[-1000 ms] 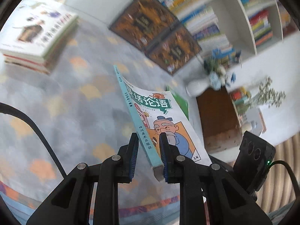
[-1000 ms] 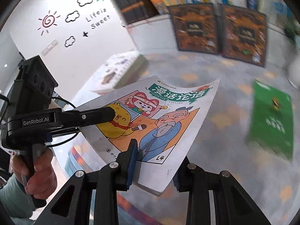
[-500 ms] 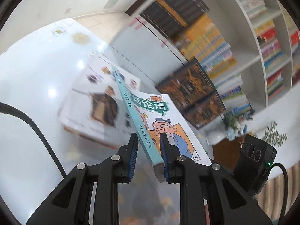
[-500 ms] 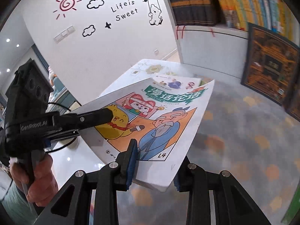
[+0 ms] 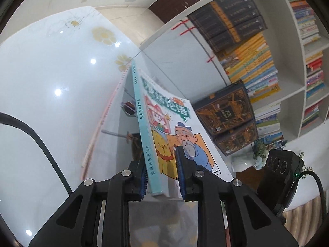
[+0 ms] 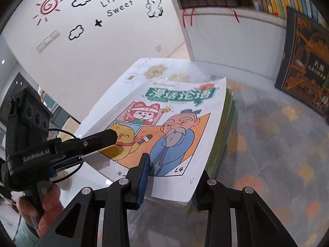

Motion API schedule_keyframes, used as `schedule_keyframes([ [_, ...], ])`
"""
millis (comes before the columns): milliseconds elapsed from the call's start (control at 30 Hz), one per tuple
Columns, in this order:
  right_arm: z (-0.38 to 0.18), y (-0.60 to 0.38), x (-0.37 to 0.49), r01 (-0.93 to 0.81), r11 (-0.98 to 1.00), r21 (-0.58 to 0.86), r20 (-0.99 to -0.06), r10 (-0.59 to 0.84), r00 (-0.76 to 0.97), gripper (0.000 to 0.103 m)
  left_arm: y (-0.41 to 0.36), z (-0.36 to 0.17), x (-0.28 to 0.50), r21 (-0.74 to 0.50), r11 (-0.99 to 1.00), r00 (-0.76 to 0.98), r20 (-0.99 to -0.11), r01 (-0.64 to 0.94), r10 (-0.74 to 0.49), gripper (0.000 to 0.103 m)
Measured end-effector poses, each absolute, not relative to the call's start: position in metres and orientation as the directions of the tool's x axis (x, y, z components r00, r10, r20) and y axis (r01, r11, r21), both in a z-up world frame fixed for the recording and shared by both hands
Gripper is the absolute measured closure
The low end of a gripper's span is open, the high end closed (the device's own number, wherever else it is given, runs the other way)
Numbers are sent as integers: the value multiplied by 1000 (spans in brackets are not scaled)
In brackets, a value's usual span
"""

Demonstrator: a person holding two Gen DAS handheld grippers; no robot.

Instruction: Organize books

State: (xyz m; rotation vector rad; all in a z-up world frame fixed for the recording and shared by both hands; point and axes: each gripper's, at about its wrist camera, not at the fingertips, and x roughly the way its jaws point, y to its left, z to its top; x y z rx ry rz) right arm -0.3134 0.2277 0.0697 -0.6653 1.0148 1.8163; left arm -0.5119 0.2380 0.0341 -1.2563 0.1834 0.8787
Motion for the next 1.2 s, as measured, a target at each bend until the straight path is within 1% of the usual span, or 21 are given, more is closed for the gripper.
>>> schedule_keyframes([
  [100, 61, 231, -319, -896, -230, 380, -784, 434, -444, 70, 243, 22, -518, -747, 8, 663, -585, -664, 467, 83],
  [233, 48, 230, -326, -900, -227, 373, -802, 409, -436, 70, 241, 14, -532, -739, -50, 629, -604, -672, 490, 83],
  [333, 41, 231, -325, -894, -206, 398, -805, 388, -448, 70, 233, 12, -547, -718, -106, 578, -631, -688, 518, 79],
  [600, 41, 216, -310, -872, -192, 449, -803, 342, -489, 69, 200, 25, -556, -706, -130, 545, -637, -697, 545, 79],
  [667, 38, 200, -294, -869, -174, 464, -799, 341, -495, 69, 190, 33, -549, -693, -109, 542, -643, -713, 541, 76],
  [867, 23, 120, -228, -887, -78, 454, -824, 342, -452, 68, 158, 47, -501, -652, -17, 569, -673, -758, 473, 76],
  [900, 17, 101, -210, -891, -39, 452, -832, 341, -437, 68, 155, 49, -489, -651, 1, 580, -676, -759, 455, 76],
  [967, 4, 71, -178, -889, 43, 456, -844, 337, -417, 68, 144, 52, -459, -654, 43, 609, -675, -755, 416, 71],
  [1067, -17, 19, -111, -840, 214, 499, -843, 346, -412, 68, 132, 57, -406, -625, 103, 616, -703, -774, 356, 71],
  [1200, -28, -30, -32, -778, 363, 513, -843, 383, -377, 68, 110, 58, -324, -611, 188, 640, -726, -769, 253, 69],
])
